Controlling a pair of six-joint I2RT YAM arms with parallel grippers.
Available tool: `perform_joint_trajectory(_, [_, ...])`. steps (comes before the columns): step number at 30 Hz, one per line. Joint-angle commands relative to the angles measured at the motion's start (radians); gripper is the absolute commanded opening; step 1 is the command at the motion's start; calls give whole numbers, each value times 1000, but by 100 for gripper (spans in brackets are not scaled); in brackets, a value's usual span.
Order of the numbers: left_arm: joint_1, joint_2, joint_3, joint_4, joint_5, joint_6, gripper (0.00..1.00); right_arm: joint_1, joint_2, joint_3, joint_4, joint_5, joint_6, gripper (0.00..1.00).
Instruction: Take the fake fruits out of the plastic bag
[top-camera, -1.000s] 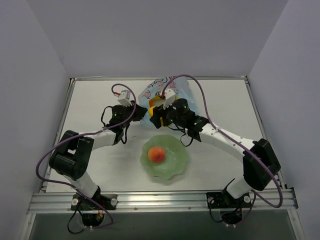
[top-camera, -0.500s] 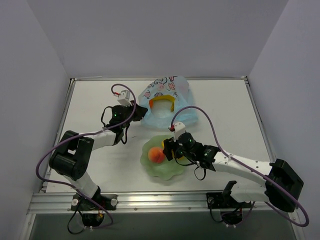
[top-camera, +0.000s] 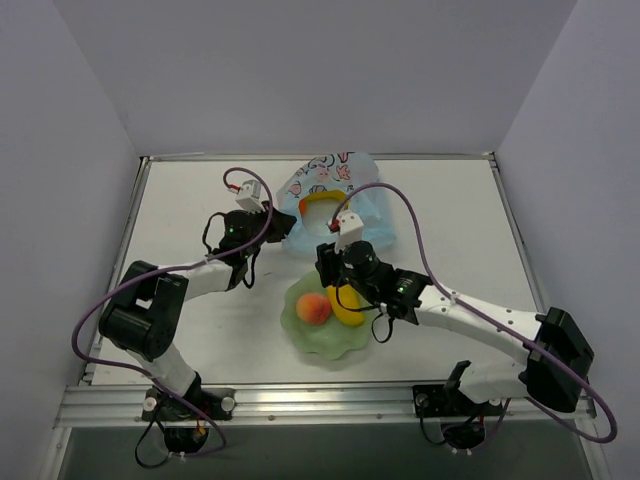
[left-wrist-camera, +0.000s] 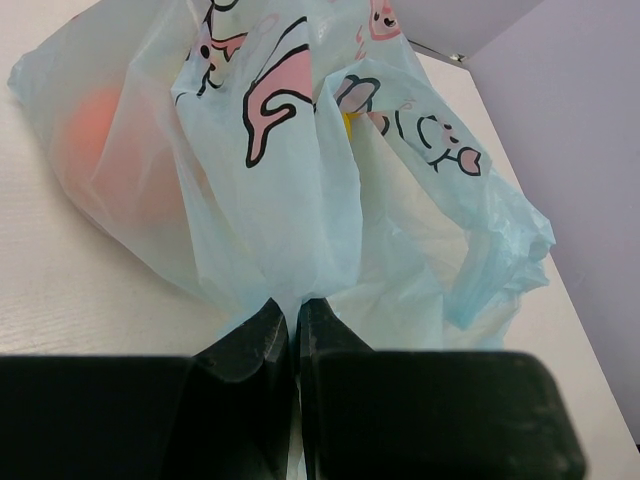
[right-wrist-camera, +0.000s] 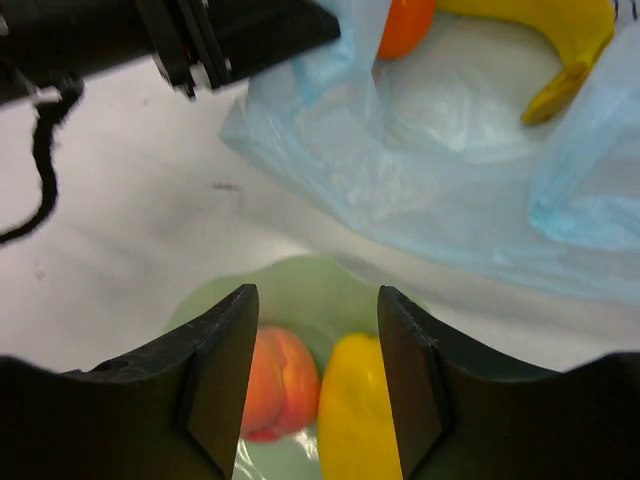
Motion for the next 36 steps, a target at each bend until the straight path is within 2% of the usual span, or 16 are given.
perform_joint_trajectory(1, [-6, -37, 24, 62, 18, -9, 2, -10, 94, 118, 65, 104, -62, 45])
perform_joint_trajectory(2, [-7, -37, 23, 64, 18, -9, 2, -24, 141, 158, 82, 120, -70, 39])
perform_joint_trajectory(3, [-7, -35, 24, 65, 18, -11, 2, -35, 166, 178, 113, 135, -75, 26])
perform_joint_trajectory(6, [-9, -35, 24, 67, 24, -15, 2, -100, 280, 256, 151, 158, -64, 8])
perform_joint_trajectory(10, [-18, -46, 27, 67, 28, -20, 2, -185, 466, 339, 202, 137, -70, 1])
perform_joint_trajectory(18, [-47, -43, 40, 67, 35, -23, 2, -366, 678, 490, 202, 172, -119, 2])
perform_joint_trajectory(22, [-55, -26, 41, 67, 36, -23, 2, -426, 735, 550, 196, 189, -116, 7])
perform_joint_trajectory(25, [-56, -24, 29, 62, 35, -25, 2, -438, 778, 585, 183, 213, -98, 15])
perform_joint_trajectory(26, [-56, -31, 14, 62, 29, -23, 2, -443, 794, 591, 185, 203, -75, 24])
perform_joint_trajectory(28, [-62, -34, 1, 53, 19, -19, 2, -444, 803, 593, 196, 178, -63, 34])
perform_joint_trajectory(29, [-62, -40, -5, 50, 16, -14, 2, -443, 809, 591, 206, 155, -57, 46])
perform_joint_trajectory(30, [-62, -43, -13, 50, 15, -14, 2, -444, 814, 590, 213, 144, -49, 49])
perform_joint_trajectory(32, [-62, -52, -26, 47, 10, -9, 2, -447, 820, 583, 232, 129, -31, 60])
perform_joint_trajectory(36, [-66, -52, -17, 32, 10, 4, 2, -455, 858, 605, 242, 80, -18, 62])
